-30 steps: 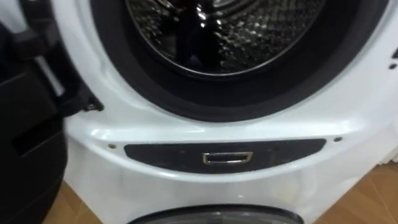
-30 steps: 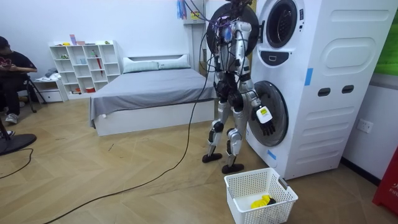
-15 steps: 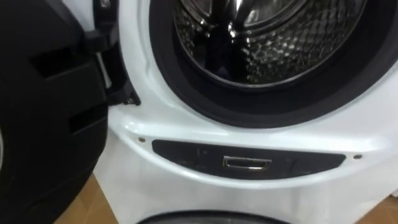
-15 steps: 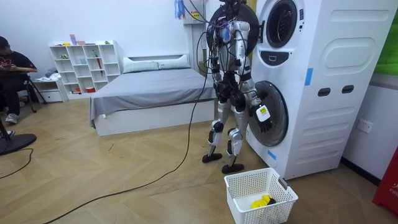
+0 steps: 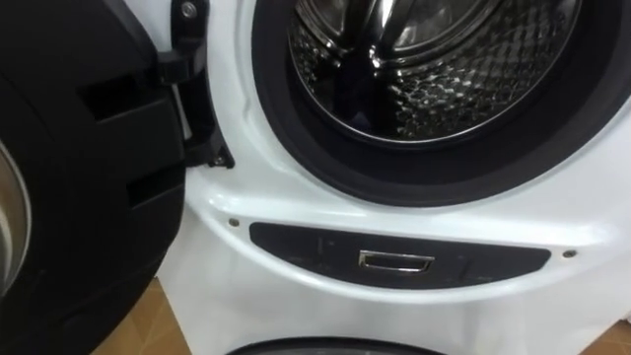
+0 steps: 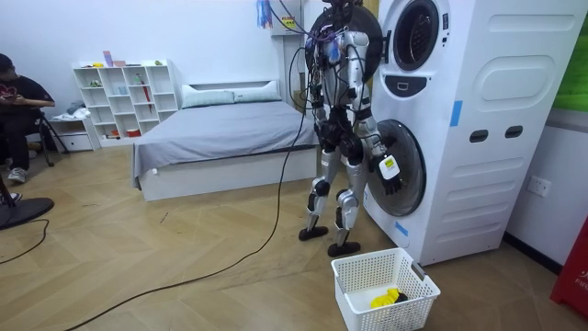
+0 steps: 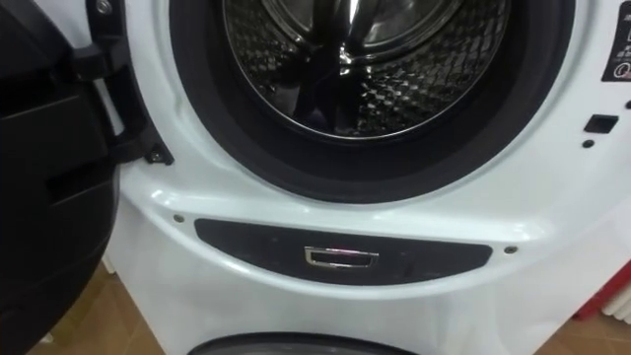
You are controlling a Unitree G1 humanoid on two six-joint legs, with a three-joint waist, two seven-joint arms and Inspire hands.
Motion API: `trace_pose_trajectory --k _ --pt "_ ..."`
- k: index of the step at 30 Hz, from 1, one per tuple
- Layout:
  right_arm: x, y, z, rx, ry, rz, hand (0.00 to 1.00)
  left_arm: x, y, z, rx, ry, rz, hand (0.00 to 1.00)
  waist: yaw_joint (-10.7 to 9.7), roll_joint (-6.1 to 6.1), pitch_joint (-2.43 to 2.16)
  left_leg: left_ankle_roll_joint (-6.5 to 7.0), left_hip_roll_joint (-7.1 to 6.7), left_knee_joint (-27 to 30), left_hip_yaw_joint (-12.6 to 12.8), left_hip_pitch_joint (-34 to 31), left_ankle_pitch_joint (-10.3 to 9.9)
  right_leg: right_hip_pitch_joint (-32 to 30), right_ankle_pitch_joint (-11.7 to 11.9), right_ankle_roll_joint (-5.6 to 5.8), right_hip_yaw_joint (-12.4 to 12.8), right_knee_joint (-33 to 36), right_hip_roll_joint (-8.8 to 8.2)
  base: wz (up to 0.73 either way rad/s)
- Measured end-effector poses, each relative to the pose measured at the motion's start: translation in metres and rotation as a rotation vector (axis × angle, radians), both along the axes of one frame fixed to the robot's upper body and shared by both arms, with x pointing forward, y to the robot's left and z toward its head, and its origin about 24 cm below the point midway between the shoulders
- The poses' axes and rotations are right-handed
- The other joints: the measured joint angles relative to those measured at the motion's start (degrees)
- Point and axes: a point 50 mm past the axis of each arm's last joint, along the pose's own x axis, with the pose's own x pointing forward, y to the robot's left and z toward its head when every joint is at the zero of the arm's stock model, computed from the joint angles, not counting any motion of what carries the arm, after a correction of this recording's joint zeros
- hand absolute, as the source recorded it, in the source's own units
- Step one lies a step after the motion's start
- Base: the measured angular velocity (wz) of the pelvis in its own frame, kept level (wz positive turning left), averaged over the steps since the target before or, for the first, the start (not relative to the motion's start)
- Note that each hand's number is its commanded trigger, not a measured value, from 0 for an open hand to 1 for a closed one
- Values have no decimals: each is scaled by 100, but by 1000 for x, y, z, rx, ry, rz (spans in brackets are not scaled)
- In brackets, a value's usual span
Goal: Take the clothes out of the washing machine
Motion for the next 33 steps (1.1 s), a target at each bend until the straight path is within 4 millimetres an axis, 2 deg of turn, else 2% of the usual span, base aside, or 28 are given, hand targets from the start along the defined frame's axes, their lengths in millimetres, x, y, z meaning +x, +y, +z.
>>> trace_pose_trajectory --k 6,7,8,9,10,11,12,13,14,15,16,17,18,19,21,22,23,24,25,26,27,28,29,30,31,32,33 --pt "1 0 0 -5 1 18 0 -4 1 0 18 14 -19 0 79 12 -4 -4 10 93 46 18 -2 6 -19 -29 -11 37 36 -5" --pt "2 1 1 -14 1 51 0 -5 4 1 37 22 -38 0 142 -24 6 -64 25 307 143 -34 -37 -46 -61 -58 -8 113 28 -25" --pt "6 2 1 -19 1 89 0 -8 8 1 56 37 -51 0 180 -79 0 -161 40 757 197 -209 -99 -107 -141 -142 11 205 10 -25" --pt "7 3 2 -18 -2 103 0 -12 10 1 64 46 -53 0 188 -102 -11 -193 53 1032 199 -320 -119 -115 -167 -166 15 247 1 -30" --pt "13 4 4 -23 -21 126 0 -14 12 2 73 53 -56 0 197 -125 -19 -218 103 1800 169 -641 -134 -129 -207 -223 -2 334 -34 -29" --pt "19 3 5 -29 -40 140 0 -19 11 1 78 72 -71 0 203 -77 -10 -245 216 2733 57 -1073 -98 -131 -210 -254 13 389 24 -29" --pt "21 2 6 -32 -44 142 0 -21 10 1 78 79 -80 0 203 -54 0 -255 257 3129 -66 -1253 -48 -136 -216 -261 15 443 65 -21" --pt "22 1 7 -38 -49 142 0 -22 8 0 74 87 -80 0 200 6 -7 -223 344 3852 -257 -1556 154 -145 -272 -332 33 560 127 -18" --pt "25 0 8 -45 -58 151 0 -23 6 0 68 95 -75 0 207 -12 19 -180 442 4540 -339 -1783 470 -166 -342 -418 46 686 205 -18" --pt "27 0 9 -47 -63 151 0 -24 6 0 64 98 -74 0 207 21 19 -189 496 4904 -369 -1837 632 -193 -385 -452 57 776 233 -13" --pt "30 0 10 -47 -70 152 0 -20 7 0 68 94 -74 0 155 16 17 -308 541 5313 -451 -1800 792 -274 -444 -457 57 970 239 0" --pt "32 -2 10 -51 -74 151 0 -11 7 1 70 72 -77 0 135 -5 4 -423 593 5395 -545 -1651 864 -378 -474 -476 46 1106 238 6" --pt "33 -2 11 -53 -77 151 0 -5 7 2 69 57 -77 0 130 -1 5 -447 605 5356 -596 -1566 878 -433 -478 -480 21 1138 238 12" --pt "34 -2 11 -57 -80 151 0 7 6 3 63 20 -68 0 113 19 25 -491 612 5091 -680 -1312 864 -463 -465 -482 -7 1167 250 12" --pt "37 -2 12 -62 -84 163 0 22 4 5 48 -35 -50 0 90 56 23 -542 615 4522 -727 -961 749 -627 -447 -485 -75 1243 259 16" --pt "40 -2 13 -62 -93 163 0 34 3 8 41 -75 -47 0 0 96 32 -657 588 4093 -802 -747 552 -772 -425 -477 -136 1322 255 16" --pt "45 -2 14 -63 -107 166 0 44 1 10 36 -109 -54 0 -13 117 41 -693 560 3616 -804 -567 246 -987 -402 -470 -178 1438 259 10" --pt "47 -1 14 -62 -114 169 0 49 1 11 36 -124 -58 0 -10 139 32 -725 559 3408 -816 -493 64 -1113 -386 -464 -199 1497 254 0" --pt "54 0 16 -59 -137 168 0 61 0 13 33 -155 -65 0 -37 183 7 -761 560 2952 -853 -388 -306 -1358 -334 -441 -227 1605 240 0" --pt "61 0 18 -60 -160 171 0 70 -2 15 30 -171 -79 0 -90 196 20 -707 573 2568 -854 -337 -582 -1554 -226 -414 -274 1646 214 8" --pt "64 1 19 -61 -169 172 0 73 -3 16 30 -176 -87 0 -104 206 30 -693 578 2388 -845 -335 -699 -1655 -163 -395 -310 1647 186 13" --pt "69 1 21 -65 -179 176 0 80 -5 17 27 -189 -104 0 -142 208 38 -624 536 1997 -770 -320 -884 -1827 -15 -339 -321 1638 127 10" --pt "72 2 21 -70 -184 187 0 80 -7 17 21 -190 -111 0 -179 195 35 -485 453 1601 -629 -284 -967 -1938 167 -263 -283 1597 64 4" --pt "73 2 22 -72 -186 190 0 80 -8 16 15 -188 -113 0 -203 186 41 -444 394 1474 -579 -271 -987 -1964 264 -218 -271 1578 17 0" --pt "73 2 22 -77 -187 194 0 77 -10 15 -1 -180 -111 0 -226 160 44 -364 278 1341 -428 -314 -1014 -1985 502 -117 -202 1413 -73 -16" --pt "74 2 22 -80 -184 198 0 74 -10 14 -8 -172 -103 0 -216 129 26 -223 160 1369 -168 -419 -1011 -1967 836 -3 -99 1131 -148 -25" --pt "75 2 23 -85 -185 210 0 71 -9 13 -10 -161 -93 0 -202 101 26 -158 77 1414 -81 -492 -999 -1955 994 68 -28 988 -181 -25"
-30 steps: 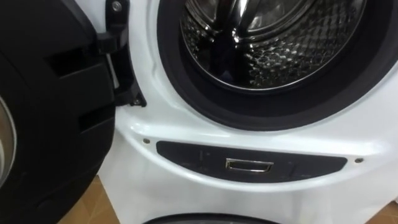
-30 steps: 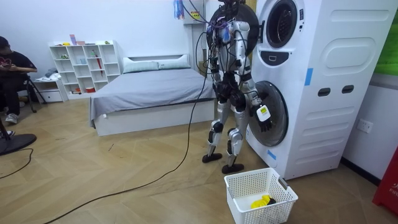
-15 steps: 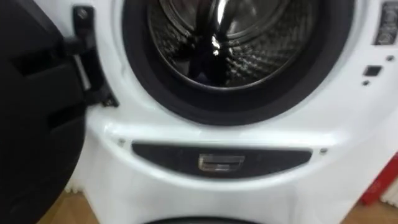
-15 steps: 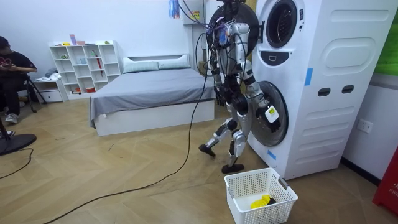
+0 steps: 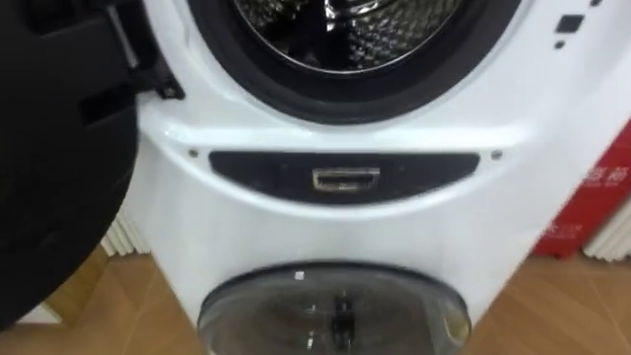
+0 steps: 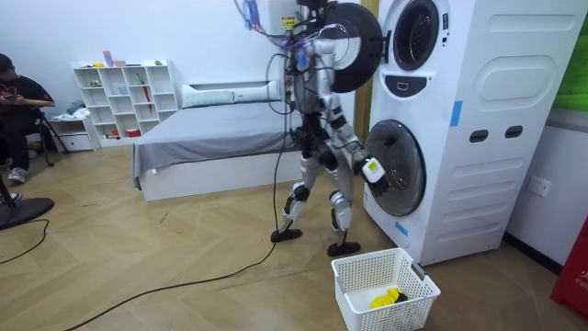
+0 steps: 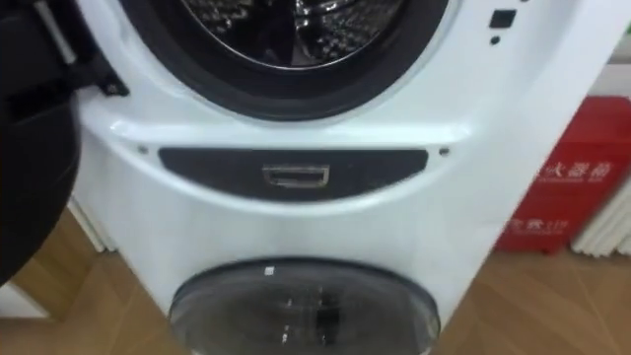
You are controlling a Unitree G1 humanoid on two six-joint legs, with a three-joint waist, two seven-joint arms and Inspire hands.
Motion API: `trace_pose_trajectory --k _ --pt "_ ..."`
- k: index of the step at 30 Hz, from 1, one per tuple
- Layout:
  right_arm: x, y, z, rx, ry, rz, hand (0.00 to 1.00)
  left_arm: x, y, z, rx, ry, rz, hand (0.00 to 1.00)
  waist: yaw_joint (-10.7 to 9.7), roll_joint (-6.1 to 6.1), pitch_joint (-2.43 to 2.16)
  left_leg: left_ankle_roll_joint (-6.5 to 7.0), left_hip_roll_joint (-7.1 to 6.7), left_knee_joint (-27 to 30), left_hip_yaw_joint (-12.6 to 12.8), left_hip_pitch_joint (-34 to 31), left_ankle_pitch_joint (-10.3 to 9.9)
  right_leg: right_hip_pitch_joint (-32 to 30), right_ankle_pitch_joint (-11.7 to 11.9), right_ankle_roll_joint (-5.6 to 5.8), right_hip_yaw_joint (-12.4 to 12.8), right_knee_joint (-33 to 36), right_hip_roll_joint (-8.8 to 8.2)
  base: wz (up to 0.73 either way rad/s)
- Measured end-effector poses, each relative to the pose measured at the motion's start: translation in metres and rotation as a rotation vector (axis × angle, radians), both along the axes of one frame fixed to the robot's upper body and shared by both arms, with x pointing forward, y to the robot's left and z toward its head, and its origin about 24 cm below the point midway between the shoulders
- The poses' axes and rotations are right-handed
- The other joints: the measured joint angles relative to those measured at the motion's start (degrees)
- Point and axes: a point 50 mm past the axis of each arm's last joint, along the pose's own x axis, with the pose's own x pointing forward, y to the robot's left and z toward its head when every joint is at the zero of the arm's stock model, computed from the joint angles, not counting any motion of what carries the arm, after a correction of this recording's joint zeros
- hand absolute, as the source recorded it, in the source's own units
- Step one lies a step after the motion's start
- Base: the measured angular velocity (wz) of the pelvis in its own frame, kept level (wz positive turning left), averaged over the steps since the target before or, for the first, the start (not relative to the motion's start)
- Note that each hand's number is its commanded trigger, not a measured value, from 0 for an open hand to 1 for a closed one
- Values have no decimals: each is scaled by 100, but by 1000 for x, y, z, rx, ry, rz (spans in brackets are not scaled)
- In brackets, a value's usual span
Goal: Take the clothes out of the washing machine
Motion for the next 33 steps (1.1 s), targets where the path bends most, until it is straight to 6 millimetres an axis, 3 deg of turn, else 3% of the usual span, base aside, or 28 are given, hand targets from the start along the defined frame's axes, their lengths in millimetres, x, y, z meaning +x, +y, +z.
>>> trace_pose_trajectory --k 1,2,3,4,5,6,7,8,9,10,11,12,13,15,16,17,19,24,25,27,33 --pt "3 0 2 -6 -9 10 0 -8 1 -3 -7 33 25 0 -31 24 57 207 -10 247 256 -194 -14 -83 -19 151 -25 349 -187 0" --pt "-1 -4 1 -19 6 5 0 -17 0 -7 -13 63 39 0 -63 19 60 267 17 438 370 -261 -28 -149 -583 173 -186 1469 -368 19" --pt "-4 -5 0 -22 14 -1 0 -22 0 -8 -12 76 41 0 -75 7 46 311 27 462 461 -298 -1 -145 -853 200 -278 1992 -471 53" --pt "-6 -8 0 -28 16 -8 0 -26 1 -8 -7 86 39 0 -103 2 -34 318 53 457 718 -352 128 -12 -1302 213 -317 2838 -727 82" --pt "-6 -12 2 -43 14 -11 0 -26 0 -8 -10 85 36 0 -104 -59 -42 257 112 453 1015 -394 266 292 -1627 266 -265 3366 -970 96" --pt "-7 -15 2 -49 15 -13 0 -26 -1 -8 -11 85 26 0 -83 -88 -54 227 128 446 1151 -400 324 497 -1775 293 -258 3504 -1113 93" --pt "-7 -18 3 -55 12 -15 0 -25 -1 -8 -12 78 18 0 20 -274 -60 139 98 471 1409 -370 437 839 -2047 354 -260 3543 -1394 44" --pt "-4 -19 5 -55 0 -18 0 -26 0 -7 -7 77 10 0 252 -331 -55 79 -27 607 1479 -423 481 1013 -2289 491 -273 3219 -1442 5" --pt "0 -18 6 -54 -11 -10 0 -29 0 -8 -14 75 23 0 378 -273 -56 99 -83 599 1371 -455 500 1034 -2300 506 -291 3038 -1374 -66" --pt "11 -10 8 -41 -40 17 0 -34 4 -7 -17 76 47 0 539 -197 -63 252 -286 411 958 -573 571 1092 -2296 526 -284 2485 -1220 -124" --pt "23 2 11 -17 -73 57 0 -38 12 -6 -4 78 84 0 700 -234 -71 378 -393 191 672 -716 666 1226 -2322 578 -320 1797 -1092 -134" --pt "28 8 13 -3 -92 82 0 -39 16 -5 1 76 106 0 730 -209 -85 386 -389 124 661 -739 736 1324 -2323 573 -389 1478 -1029 -101" --pt "30 15 13 22 -108 106 0 -40 22 -4 14 72 129 0 672 -305 -3 384 -312 87 667 -773 807 1587 -2354 504 -601 1306 -979 -19" --pt "21 13 9 23 -79 95 0 -35 24 -2 27 48 127 0 620 -477 -71 344 -182 7 881 -821 941 1894 -2381 463 -626 989 -933 -1" --pt "22 9 10 10 -80 96 0 -32 19 -2 12 32 116 0 675 -518 -62 301 -140 0 958 -851 990 1913 -2307 327 -582 653 -842 -40" --pt "21 6 11 -3 -78 100 0 -32 13 -4 -8 21 127 0 708 -440 -78 247 -74 -1 966 -886 1048 1924 -2156 262 -584 376 -739 -40" --pt "21 5 11 -11 -75 111 0 -31 14 -3 -7 19 131 0 670 -397 -102 256 -55 -80 937 -924 1151 1934 -1984 226 -583 91 -635 -17" --pt "12 5 7 -4 -52 101 0 -33 13 -4 -12 20 131 0 612 -379 -109 262 -146 -361 675 -951 1391 2077 -1734 225 -737 -400 -552 19" --pt "10 5 6 -3 -47 98 0 -36 12 -4 -15 27 137 0 611 -359 -84 259 -167 -372 636 -899 1396 2153 -1736 228 -757 -447 -554 19" --pt "10 4 6 -11 -46 112 0 -40 12 -5 -28 31 154 0 609 -326 -78 249 -205 -383 493 -860 1390 2240 -1739 225 -801 -512 -554 14" --pt "-7 1 1 -12 -16 104 0 -59 16 -7 -66 28 280 0 596 -365 -40 209 -311 -549 285 -620 1373 2730 -1749 239 -1066 -902 -571 24"
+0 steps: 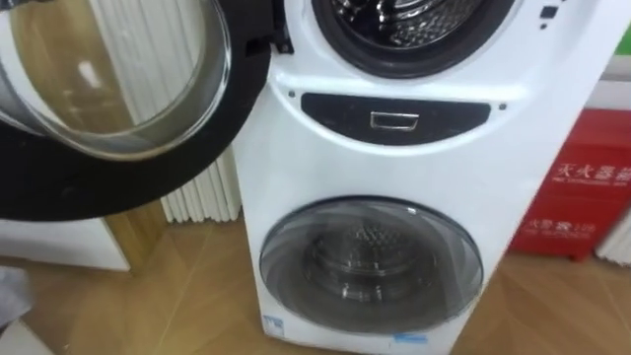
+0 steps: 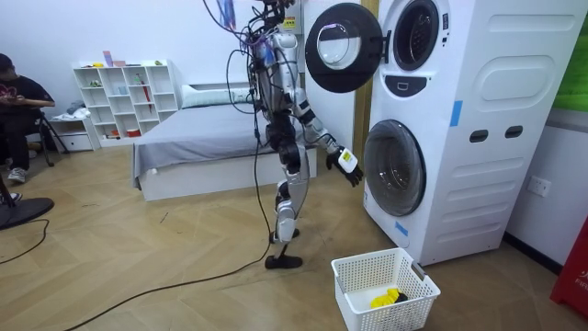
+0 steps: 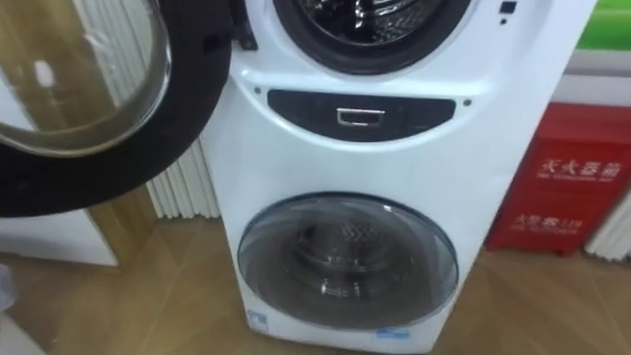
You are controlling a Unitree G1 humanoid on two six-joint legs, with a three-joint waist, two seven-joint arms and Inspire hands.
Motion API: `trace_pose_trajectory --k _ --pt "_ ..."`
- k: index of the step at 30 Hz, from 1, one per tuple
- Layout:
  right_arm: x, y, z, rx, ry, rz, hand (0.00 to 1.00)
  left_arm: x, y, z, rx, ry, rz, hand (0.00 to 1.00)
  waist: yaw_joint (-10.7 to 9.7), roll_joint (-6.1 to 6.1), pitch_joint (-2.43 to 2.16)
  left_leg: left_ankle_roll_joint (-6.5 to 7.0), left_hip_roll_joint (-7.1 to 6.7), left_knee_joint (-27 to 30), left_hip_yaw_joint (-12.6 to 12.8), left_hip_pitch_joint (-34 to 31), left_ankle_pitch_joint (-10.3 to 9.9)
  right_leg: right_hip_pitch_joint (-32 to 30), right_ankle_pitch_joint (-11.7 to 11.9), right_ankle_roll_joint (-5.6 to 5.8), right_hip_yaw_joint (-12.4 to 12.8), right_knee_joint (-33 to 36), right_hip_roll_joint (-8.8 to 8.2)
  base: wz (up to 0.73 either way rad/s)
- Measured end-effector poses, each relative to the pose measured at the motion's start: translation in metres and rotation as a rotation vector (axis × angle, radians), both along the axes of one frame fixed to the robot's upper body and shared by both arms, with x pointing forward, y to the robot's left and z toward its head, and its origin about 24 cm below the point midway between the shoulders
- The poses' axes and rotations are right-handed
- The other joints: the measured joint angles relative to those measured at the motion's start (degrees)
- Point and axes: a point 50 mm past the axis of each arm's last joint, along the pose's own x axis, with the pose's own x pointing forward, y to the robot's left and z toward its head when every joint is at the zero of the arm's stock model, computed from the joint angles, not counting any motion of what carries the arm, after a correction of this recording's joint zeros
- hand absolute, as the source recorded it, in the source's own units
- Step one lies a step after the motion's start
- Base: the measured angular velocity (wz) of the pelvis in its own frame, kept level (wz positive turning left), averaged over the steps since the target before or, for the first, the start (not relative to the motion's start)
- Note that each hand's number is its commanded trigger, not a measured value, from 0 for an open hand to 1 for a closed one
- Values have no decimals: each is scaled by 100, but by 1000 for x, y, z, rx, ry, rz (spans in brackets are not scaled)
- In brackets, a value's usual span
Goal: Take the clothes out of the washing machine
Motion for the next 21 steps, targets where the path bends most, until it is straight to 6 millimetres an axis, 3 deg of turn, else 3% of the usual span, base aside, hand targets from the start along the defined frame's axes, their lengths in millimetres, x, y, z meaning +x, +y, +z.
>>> trace_pose_trajectory --k 5,12,16,17,21 --pt "-9 -3 -2 -15 9 -24 0 -6 1 -1 -20 -1 69 0 0 57 34 -1 -84 -35 -165 23 0 135 -4 7 -156 -105 -28 19" --pt "0 -21 10 -64 -81 -98 0 27 26 17 48 -181 218 0 -77 209 8 1 -167 -113 -375 120 1 269 -20 36 -215 -96 -63 16" --pt "0 -28 23 -113 -165 -80 0 64 56 49 119 -407 366 0 -63 273 33 13 -181 -108 -375 163 -6 306 -23 43 -191 -90 -71 -4" --pt "-1 -29 24 -119 -169 -86 0 75 65 60 136 -476 425 0 -48 340 45 19 -180 -107 -375 175 -10 302 -26 49 -148 -85 -72 -13" --pt "-9 -35 24 -134 -164 -111 0 100 84 91 204 -641 523 0 -65 522 -32 29 -189 -127 -343 196 -12 320 -23 71 -129 -82 -86 -8"
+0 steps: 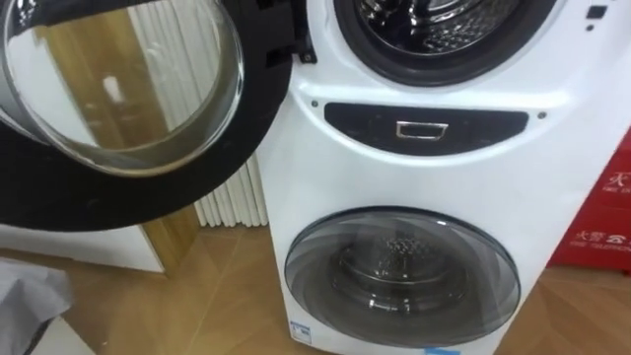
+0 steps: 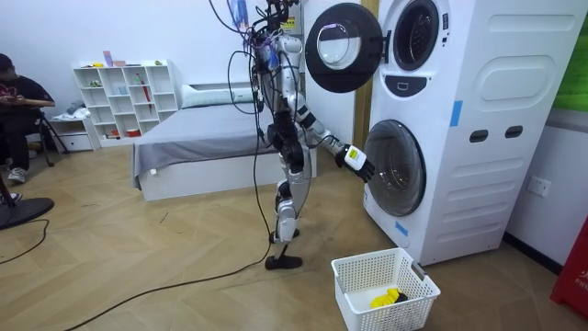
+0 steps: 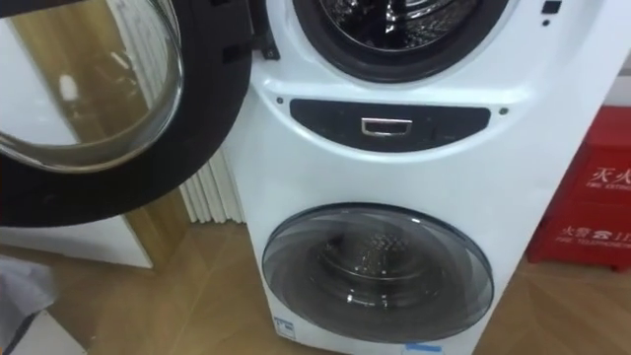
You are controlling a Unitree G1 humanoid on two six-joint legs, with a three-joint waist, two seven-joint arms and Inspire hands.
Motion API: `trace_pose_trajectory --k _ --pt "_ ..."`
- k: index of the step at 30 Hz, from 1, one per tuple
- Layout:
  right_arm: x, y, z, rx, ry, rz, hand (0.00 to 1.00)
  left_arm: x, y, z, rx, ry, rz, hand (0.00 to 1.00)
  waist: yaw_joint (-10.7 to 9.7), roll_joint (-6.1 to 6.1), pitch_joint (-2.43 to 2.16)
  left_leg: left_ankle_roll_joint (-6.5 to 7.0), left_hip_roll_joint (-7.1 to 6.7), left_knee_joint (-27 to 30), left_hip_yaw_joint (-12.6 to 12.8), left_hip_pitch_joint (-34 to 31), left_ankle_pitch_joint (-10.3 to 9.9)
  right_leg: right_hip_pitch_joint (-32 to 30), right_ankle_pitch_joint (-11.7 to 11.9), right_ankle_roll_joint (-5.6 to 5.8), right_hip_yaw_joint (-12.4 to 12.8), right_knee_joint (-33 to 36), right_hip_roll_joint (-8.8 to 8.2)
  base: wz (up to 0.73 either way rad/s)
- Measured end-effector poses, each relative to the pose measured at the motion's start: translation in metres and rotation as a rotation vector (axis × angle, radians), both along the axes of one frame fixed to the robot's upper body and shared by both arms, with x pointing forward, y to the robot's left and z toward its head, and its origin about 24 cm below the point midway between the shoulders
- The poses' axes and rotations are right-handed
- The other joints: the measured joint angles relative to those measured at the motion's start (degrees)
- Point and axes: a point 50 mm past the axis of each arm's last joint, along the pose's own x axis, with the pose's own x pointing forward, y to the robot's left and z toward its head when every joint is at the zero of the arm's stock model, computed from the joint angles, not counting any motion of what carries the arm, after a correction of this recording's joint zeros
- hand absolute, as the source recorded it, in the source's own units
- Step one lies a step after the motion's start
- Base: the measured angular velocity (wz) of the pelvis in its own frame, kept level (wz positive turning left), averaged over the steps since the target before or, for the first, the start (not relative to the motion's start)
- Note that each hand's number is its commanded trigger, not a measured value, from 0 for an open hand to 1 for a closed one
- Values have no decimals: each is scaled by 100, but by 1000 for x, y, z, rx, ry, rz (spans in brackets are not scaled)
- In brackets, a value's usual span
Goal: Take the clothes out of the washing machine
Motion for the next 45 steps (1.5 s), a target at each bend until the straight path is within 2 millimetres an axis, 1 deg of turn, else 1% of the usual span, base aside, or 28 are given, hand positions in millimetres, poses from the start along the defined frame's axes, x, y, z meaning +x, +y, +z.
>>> trace_pose_trajectory --k 2,3,4,5,6,7,9,11,12,13,14,16,19,22,24,27,30,31,32,35,38,40,42,43,45 --pt "-8 1 1 -25 9 26 0 14 10 25 69 -96 35 0 -16 97 -46 11 -8 -18 -9 7 11 1 -5 7 13 -10 4 0" --pt "-10 1 0 -29 15 30 0 17 12 31 87 -117 38 0 -16 114 -58 12 -9 -24 -11 15 14 2 -6 9 22 -10 4 0" --pt "-13 0 0 -37 23 38 0 21 15 41 118 -156 46 0 -14 113 -54 12 -11 -28 -9 21 15 -1 -13 14 58 -10 5 -3" --pt "-14 0 0 -43 28 43 0 25 18 51 143 -193 56 0 -15 159 -57 12 -15 -15 -10 29 16 -4 -17 18 83 -9 4 -6" --pt "-14 0 0 -47 29 46 0 26 18 55 153 -210 61 0 -17 178 -53 14 -19 -16 -11 33 16 -11 -18 19 99 -10 2 -7" --pt "-14 1 0 -52 31 54 0 30 20 62 164 -241 72 0 -21 208 -40 15 -24 -17 -18 36 17 -14 -19 21 113 -11 0 -4" --pt "-16 1 0 -59 35 64 0 35 22 69 177 -268 81 0 -14 217 -36 16 -34 -22 -9 33 18 -13 -23 26 105 -18 -6 0" --pt "-18 1 2 -63 23 66 0 39 26 79 203 -298 75 0 -9 253 -39 16 -46 -23 -15 30 17 -11 -25 29 110 -27 -15 0" --pt "-19 1 3 -63 22 66 0 41 26 84 213 -312 71 0 -10 233 -22 16 -47 -23 -14 30 17 -11 -25 29 110 -26 -15 0" --pt "-19 1 3 -61 20 64 0 45 28 93 234 -342 59 0 -8 197 5 16 -47 -24 -13 32 17 -4 -25 29 108 -28 -15 0" --pt "-19 0 3 -61 18 59 0 48 29 101 251 -364 51 0 -11 171 21 17 -49 -30 -13 43 17 6 -24 29 112 -27 -16 0" --pt "-19 -2 4 -59 15 43 0 53 32 108 270 -377 44 0 -13 168 29 18 -60 -82 -16 84 16 23 -24 30 126 -25 -25 0" --pt "-19 -3 4 -62 17 38 0 57 33 113 311 -362 20 0 -6 185 39 24 -64 -86 -34 51 12 -23 -24 31 154 -15 -26 3" --pt "-19 -1 3 -60 31 66 0 64 32 119 369 -337 -17 0 -9 195 40 25 -69 -58 -99 -22 10 -48 -24 31 127 -13 -15 12" --pt "-19 1 2 -51 45 86 0 68 31 123 415 -314 -51 0 -13 212 30 26 -72 10 -140 -100 10 -77 -23 30 129 -5 -9 15" --pt "-20 1 1 -39 67 100 0 74 28 129 474 -277 -92 0 -62 254 45 29 -89 46 -185 -136 11 -65 -22 32 133 -7 -12 16" --pt "-24 2 -4 -26 108 102 0 85 25 137 534 -234 -147 0 -118 274 57 51 -90 159 -234 -208 -2 -26 -21 33 149 -4 -1 25" --pt "-24 2 -4 -18 114 105 0 88 24 142 583 -207 -178 0 -117 280 61 52 -91 177 -245 -238 -3 -32 -21 33 197 -5 4 13" --pt "-23 3 -4 -11 117 112 0 90 22 147 634 -183 -211 0 -125 290 67 59 -90 213 -252 -272 -8 -51 -21 33 308 -5 13 10" --pt "-19 4 -4 3 129 127 0 93 18 156 724 -140 -260 0 -189 316 81 75 -73 327 -273 -441 -6 -159 -21 34 370 7 18 10" --pt "-21 3 -6 13 151 128 0 95 14 161 732 -138 -276 0 -192 329 87 129 -81 324 -275 -509 29 -219 24 77 387 -3 5 3" --pt "-22 4 -8 24 167 134 0 98 10 161 734 -134 -303 0 -206 326 86 157 -97 315 -274 -507 45 -218 52 106 464 0 -10 2" --pt "-21 5 -10 38 182 143 0 102 6 162 736 -137 -322 0 -208 325 88 189 -102 313 -286 -512 64 -219 97 135 464 4 -14 7" --pt "-18 7 -11 46 188 158 0 106 3 164 743 -136 -333 0 -207 326 89 202 -105 312 -316 -542 72 -222 129 151 451 3 -12 13" --pt "-9 10 -10 55 186 185 0 109 -2 167 744 -132 -340 0 -272 312 96 244 -119 316 -359 -582 103 -233 180 174 464 -4 -10 16"
